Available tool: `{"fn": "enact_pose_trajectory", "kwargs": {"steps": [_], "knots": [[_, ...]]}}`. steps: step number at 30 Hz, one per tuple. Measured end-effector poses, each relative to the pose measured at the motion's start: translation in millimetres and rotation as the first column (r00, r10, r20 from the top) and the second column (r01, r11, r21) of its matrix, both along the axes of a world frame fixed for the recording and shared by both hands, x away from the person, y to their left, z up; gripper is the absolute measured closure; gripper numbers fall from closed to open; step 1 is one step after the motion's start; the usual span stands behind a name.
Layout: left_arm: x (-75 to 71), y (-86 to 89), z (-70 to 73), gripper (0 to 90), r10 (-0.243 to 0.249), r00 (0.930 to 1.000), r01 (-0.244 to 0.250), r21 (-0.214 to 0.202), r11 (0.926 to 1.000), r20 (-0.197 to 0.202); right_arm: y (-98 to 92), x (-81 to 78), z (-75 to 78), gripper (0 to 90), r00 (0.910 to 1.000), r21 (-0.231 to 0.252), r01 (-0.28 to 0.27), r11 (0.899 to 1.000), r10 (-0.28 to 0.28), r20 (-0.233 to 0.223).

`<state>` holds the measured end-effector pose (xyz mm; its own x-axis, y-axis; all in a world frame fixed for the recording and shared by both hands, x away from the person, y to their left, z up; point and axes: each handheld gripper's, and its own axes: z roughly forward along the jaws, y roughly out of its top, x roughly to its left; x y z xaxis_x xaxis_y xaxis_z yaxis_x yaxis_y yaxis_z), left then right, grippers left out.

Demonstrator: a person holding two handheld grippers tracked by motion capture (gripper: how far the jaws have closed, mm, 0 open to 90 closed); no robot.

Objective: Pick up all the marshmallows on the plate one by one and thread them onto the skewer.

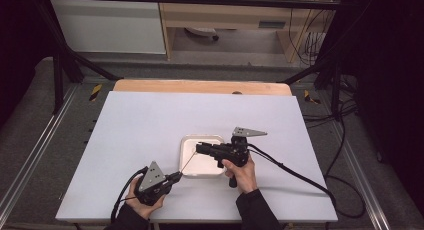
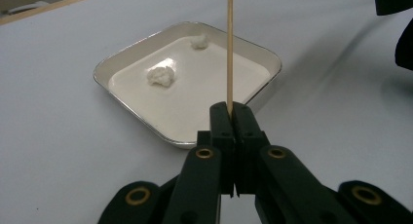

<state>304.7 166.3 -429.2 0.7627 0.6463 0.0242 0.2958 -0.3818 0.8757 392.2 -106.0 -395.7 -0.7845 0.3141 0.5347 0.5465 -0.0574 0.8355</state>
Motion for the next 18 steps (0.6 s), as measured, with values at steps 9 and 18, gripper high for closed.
{"fn": "enact_pose_trajectory", "kwargs": {"steps": [9,18], "knots": [[0.3,-0.8,0.0,89.2,0.003,1.0000,-0.003,-0.001,1.0000,-0.002,1.4,-1.4,-2.0,81.7,1.0000,0.001,-0.001,1.000,0.001,0.006],[2.6,-2.6,-0.3,89.2,0.009,0.9999,-0.009,-0.005,0.9999,-0.008,2.1,-2.9,-3.3,81.8,1.0000,-0.003,0.005,1.000,-0.005,0.009]]}}
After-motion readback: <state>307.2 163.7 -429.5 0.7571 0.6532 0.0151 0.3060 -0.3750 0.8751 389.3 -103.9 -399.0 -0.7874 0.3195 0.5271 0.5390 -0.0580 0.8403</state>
